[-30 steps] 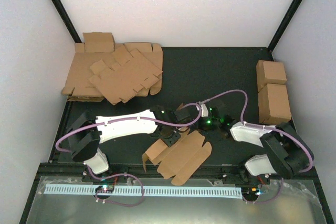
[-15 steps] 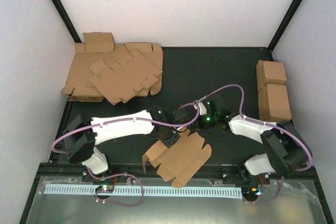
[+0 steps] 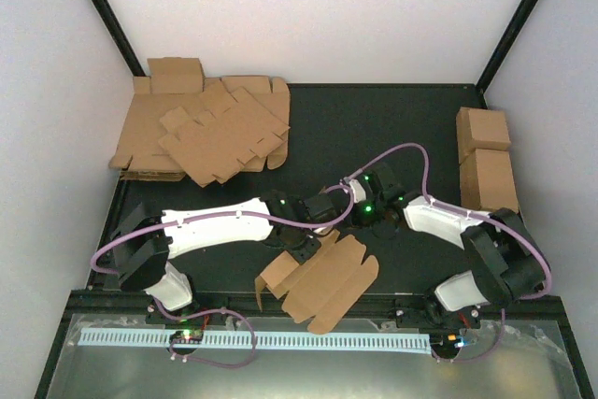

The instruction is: Fold the paper box

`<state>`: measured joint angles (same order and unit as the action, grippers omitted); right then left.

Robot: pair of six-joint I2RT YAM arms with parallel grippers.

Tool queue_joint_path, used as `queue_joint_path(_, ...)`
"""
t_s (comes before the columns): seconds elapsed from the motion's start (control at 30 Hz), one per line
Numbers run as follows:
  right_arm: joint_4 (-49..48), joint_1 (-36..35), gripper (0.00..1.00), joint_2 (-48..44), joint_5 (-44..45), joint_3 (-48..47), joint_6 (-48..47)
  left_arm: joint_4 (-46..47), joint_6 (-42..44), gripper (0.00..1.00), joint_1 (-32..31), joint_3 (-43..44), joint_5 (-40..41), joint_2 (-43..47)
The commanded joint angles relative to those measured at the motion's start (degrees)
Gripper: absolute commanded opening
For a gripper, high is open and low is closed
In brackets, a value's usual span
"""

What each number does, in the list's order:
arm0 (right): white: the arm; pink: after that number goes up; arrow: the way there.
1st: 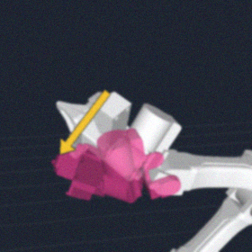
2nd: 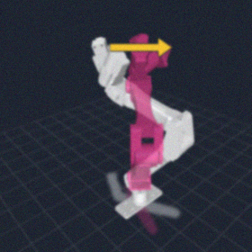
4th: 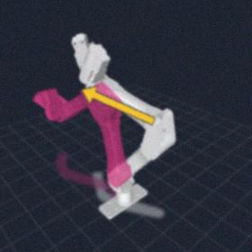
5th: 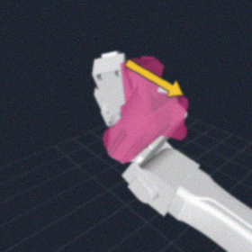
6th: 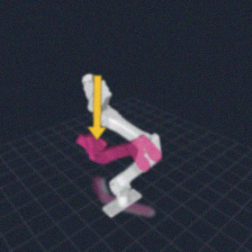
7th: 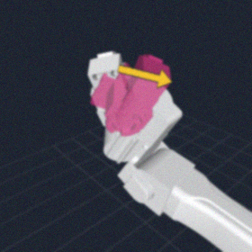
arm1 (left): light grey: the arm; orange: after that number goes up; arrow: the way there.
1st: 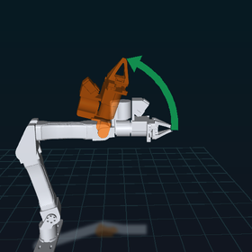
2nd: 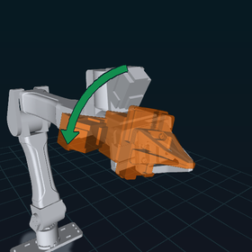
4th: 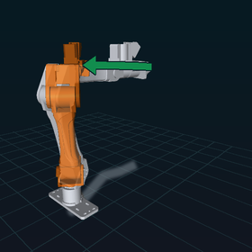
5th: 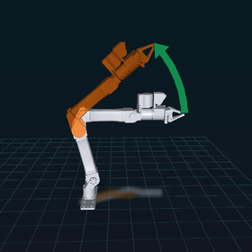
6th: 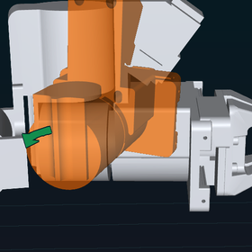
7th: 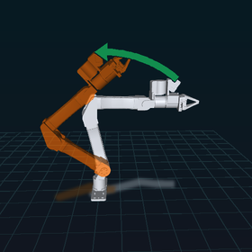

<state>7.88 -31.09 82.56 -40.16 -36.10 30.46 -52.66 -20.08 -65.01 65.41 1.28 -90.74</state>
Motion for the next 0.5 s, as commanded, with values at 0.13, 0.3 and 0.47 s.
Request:
queue_joint_path(0.13,3.6,-0.2,0.02,2.3,1.6,-4.8,-4.0,5.5,1.8,0.45,-0.5,1.0,-2.0,1.2)
queue_joint_path(0.3,7.0,-0.2,0.02,3.4,3.8,-7.1,-7.1,5.4,1.7,0.45,-0.5,0.9,-2.0,1.1)
queue_joint_path(0.47,9.5,-0.2,0.02,5.1,2.7,-8.9,-10.1,5.6,1.9,0.45,-0.4,0.9,-2.0,1.0)
